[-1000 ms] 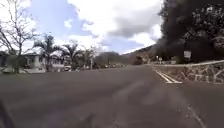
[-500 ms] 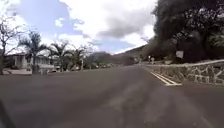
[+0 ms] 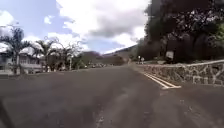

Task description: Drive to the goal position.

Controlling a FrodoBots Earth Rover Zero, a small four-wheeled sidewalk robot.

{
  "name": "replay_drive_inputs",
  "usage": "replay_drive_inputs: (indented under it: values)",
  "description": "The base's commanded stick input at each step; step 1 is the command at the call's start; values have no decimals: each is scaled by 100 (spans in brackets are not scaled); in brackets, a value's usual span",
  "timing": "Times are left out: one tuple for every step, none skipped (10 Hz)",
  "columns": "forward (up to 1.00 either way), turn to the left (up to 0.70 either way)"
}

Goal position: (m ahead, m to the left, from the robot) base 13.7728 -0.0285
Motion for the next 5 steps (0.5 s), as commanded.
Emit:
replay_drive_inputs:
  values:
    - [100, -11]
    - [100, 0]
    - [100, 0]
    - [100, 0]
    - [100, 0]
